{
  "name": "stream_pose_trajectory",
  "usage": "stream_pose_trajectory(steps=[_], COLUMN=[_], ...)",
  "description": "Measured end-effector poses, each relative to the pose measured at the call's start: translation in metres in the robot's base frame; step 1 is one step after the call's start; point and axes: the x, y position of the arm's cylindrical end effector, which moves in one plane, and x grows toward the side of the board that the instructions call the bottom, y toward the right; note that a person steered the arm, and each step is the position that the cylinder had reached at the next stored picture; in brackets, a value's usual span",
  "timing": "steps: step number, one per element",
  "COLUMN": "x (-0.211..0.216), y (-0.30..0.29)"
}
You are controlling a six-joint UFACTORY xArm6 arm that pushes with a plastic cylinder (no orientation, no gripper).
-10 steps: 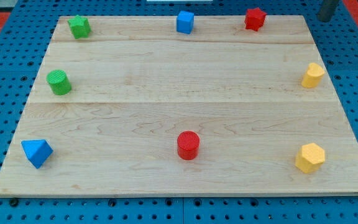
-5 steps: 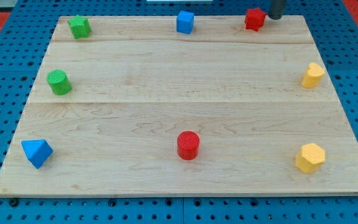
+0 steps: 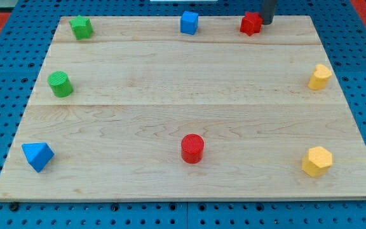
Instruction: Put the red star at the center of the board
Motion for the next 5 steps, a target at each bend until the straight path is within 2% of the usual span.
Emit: stream_pose_trajectory(steps=[1,2,3,4,5], x=[-0.015,-0.002,0.051,0.02,0.009], y=[-0.014,-0.039,-0.046,-0.044,-0.05])
